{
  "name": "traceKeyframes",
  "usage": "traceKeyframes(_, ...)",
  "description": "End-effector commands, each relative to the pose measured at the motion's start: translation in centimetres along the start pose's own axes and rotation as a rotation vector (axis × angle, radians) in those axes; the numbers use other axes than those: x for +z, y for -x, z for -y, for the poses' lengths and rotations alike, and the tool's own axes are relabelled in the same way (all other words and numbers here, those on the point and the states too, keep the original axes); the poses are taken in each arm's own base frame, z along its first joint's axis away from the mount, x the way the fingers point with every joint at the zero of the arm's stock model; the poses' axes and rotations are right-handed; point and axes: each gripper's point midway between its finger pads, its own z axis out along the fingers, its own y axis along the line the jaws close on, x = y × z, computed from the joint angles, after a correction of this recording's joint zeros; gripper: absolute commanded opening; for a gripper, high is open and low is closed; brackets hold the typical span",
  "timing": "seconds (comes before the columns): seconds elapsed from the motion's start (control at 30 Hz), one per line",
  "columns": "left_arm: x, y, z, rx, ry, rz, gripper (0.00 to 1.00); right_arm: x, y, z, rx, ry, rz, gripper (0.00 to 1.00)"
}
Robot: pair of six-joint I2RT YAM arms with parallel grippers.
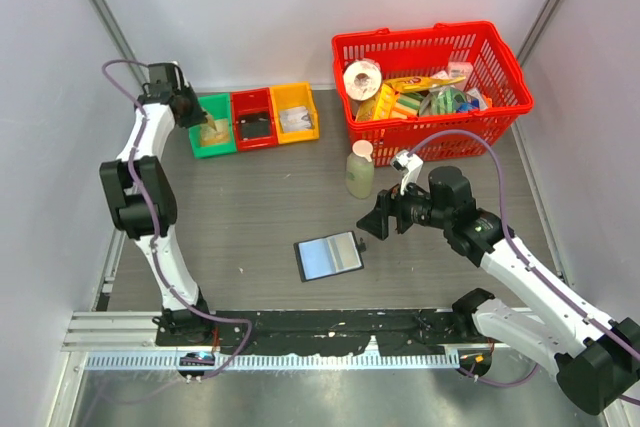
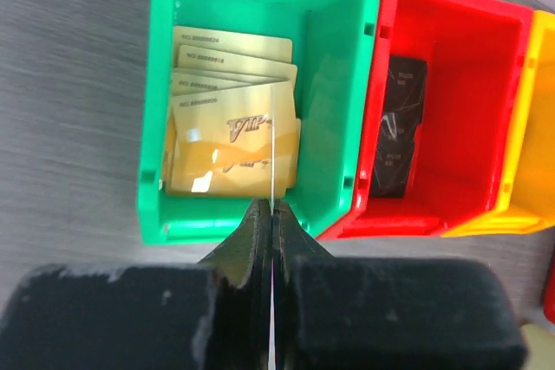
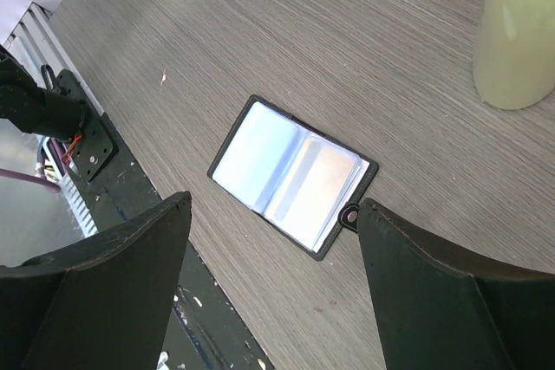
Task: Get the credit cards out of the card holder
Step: Place the credit card in the storage box.
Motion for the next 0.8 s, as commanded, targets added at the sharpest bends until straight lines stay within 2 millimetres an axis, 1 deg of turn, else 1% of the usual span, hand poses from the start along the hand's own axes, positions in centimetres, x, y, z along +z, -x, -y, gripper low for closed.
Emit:
traceKeyframes(0.0, 2.5, 0.7, 1.5, -0.056, -0.074, -0.035, 0.02, 0.3, 1.1, 0.0, -0.028, -0.001, 0.045, 0.82)
traceKeyframes(0.07, 3.8, 0.4, 2.2, -0.076, -0.112, -0.059, 0.06, 0.4, 0.8, 0.2, -0.024, -0.004, 0.035, 0.82)
traceKeyframes(0.13, 4.6, 0.2, 2.2, -0.092, -0.121, -0.076, 0.14, 0.5, 0.6, 0.3, -0.02, -0.009, 0.027, 0.82)
traceKeyframes(0.2, 4.9, 0.0, 1.9, -0.097, -0.103, -0.09, 0.27, 0.5, 0.6, 0.5, -0.014, -0.017, 0.026, 0.82)
traceKeyframes(0.27, 4.4, 0.1, 1.4, -0.081, -0.066, -0.087, 0.39, 0.6, 0.7, 0.6, -0.01, -0.025, 0.027, 0.82)
traceKeyframes(0.3, 4.0, 0.2, 0.9, -0.075, -0.04, -0.081, 0.47, 0.6, 0.7, 0.7, -0.005, -0.03, 0.028, 0.82)
traceKeyframes(0.37, 2.2, 1.1, 0.4, -0.056, 0.004, -0.044, 0.56, 0.7, 0.6, 1.0, 0.013, -0.05, 0.021, 0.81)
traceKeyframes(0.4, 1.3, 1.4, 0.4, -0.05, 0.016, -0.032, 0.62, 0.7, 0.6, 0.9, 0.018, -0.049, 0.017, 0.81)
traceKeyframes(0.43, 0.3, 1.6, 0.4, -0.047, 0.026, -0.019, 0.68, 1.0, 0.2, 1.0, 0.025, -0.052, 0.001, 0.81)
traceKeyframes(0.47, -0.6, 1.5, 0.5, -0.043, 0.033, -0.012, 0.72, 1.1, 0.2, 1.2, 0.028, -0.071, 0.001, 0.81)
traceKeyframes(0.5, -1.9, 1.8, 0.6, -0.037, 0.044, 0.006, 0.75, 1.4, -0.2, 1.0, 0.036, -0.073, -0.019, 0.81)
traceKeyframes(0.53, -3.2, 1.7, 0.9, -0.028, 0.051, 0.018, 0.77, 1.6, -0.4, 1.2, 0.038, -0.099, -0.029, 0.81)
traceKeyframes(0.57, -4.3, 1.4, 1.5, -0.013, 0.059, 0.028, 0.79, 2.2, -1.0, 0.7, 0.033, -0.096, -0.059, 0.8)
traceKeyframes(0.6, -5.6, 1.0, 2.0, -0.006, 0.066, 0.04, 0.8, 2.4, -1.2, 1.3, 0.03, -0.145, -0.067, 0.8)
traceKeyframes(0.63, -6.9, 0.1, 2.9, 0.006, 0.055, 0.041, 0.8, 3.0, -1.7, 0.7, 0.023, -0.152, -0.095, 0.8)
traceKeyframes(0.67, -8.1, -0.7, 3.7, 0.009, 0.039, 0.043, 0.8, 3.3, -2.1, 1.2, 0.034, -0.198, -0.106, 0.79)
traceKeyframes(0.7, -9.4, -1.6, 3.9, 0.008, 0.052, 0.062, 0.79, 3.9, -2.6, 0.7, 0.026, -0.203, -0.131, 0.79)
traceKeyframes(0.73, -10.3, -3.2, 5.8, 0.031, 0.01, 0.062, 0.79, 4.3, -2.9, 0.9, 0.041, -0.229, -0.138, 0.78)
traceKeyframes(0.77, -11.6, -5.0, 6.9, 0.042, -0.013, 0.062, 0.8, 4.8, -3.6, 0.7, 0.047, -0.235, -0.163, 0.76)
